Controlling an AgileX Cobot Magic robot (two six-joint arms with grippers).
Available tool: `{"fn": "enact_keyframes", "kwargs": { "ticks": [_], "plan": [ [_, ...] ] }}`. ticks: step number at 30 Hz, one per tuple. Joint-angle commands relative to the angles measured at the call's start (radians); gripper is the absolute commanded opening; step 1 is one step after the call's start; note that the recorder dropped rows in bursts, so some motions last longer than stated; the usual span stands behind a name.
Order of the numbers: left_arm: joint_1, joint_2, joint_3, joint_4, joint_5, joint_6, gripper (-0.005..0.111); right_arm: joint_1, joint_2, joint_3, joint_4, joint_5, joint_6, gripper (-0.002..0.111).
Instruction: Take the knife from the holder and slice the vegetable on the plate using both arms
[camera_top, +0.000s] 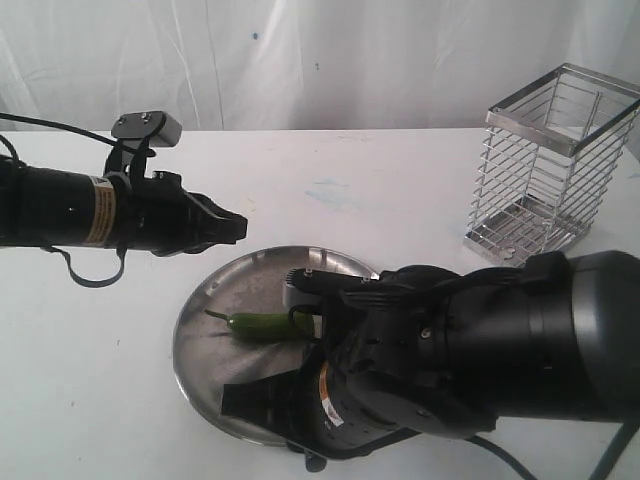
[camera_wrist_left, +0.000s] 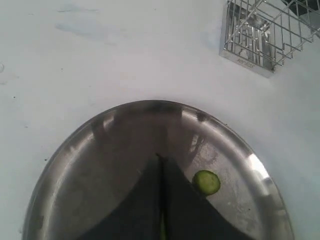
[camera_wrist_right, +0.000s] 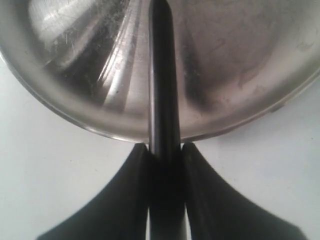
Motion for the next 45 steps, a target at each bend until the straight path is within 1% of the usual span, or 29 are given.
{"fn": "enact_keyframes", "kwargs": {
  "ticks": [1,5,7,11,12,15,17,23,30,36,45],
  "plan": [
    [-0.001,-0.005,-0.003,-0.016,0.0,0.007,0.0,-0.005,-0.002,0.0,-0.03,0.004,-0.014,0.0],
    [-0.001,-0.005,-0.003,-0.055,0.0,0.007,0.0,-0.005,-0.002,0.0,-0.047,0.004,-0.014,0.0],
    [-0.001,-0.005,-0.003,-0.055,0.002,0.007,0.0,-0.01,-0.002,0.0,-0.086,0.004,-0.014,0.0],
    [-0.001,-0.005,-0.003,-0.057,0.013,0.007,0.0,-0.033,-0.013,0.0,-0.095,0.023,-0.014,0.0],
    [-0.001,-0.005,-0.003,-0.057,0.026,0.007,0.0,-0.038,-0.016,0.0,-0.095,0.029,-0.014,0.0],
    [-0.001,-0.005,-0.003,-0.057,0.123,0.007,0.0,-0.036,-0.016,0.0,-0.091,0.052,-0.024,0.0],
    [-0.001,-0.005,-0.003,-0.057,0.158,0.007,0.0,-0.034,-0.016,0.0,-0.096,0.048,-0.039,0.0],
    [-0.001,-0.005,-0.003,-0.067,0.157,0.007,0.0,-0.034,-0.014,0.0,-0.092,0.009,-0.039,0.0],
    [-0.001,-0.005,-0.003,-0.067,0.154,0.007,0.0,-0.034,-0.011,0.0,-0.088,0.005,-0.041,0.0],
    [-0.001,-0.005,-0.003,-0.067,0.154,0.007,0.0,-0.034,-0.012,0.0,-0.027,0.005,-0.11,0.0],
    [-0.001,-0.005,-0.003,-0.067,0.154,0.007,0.0,-0.034,-0.012,0.0,-0.027,0.013,-0.11,0.0]
  ]
}}
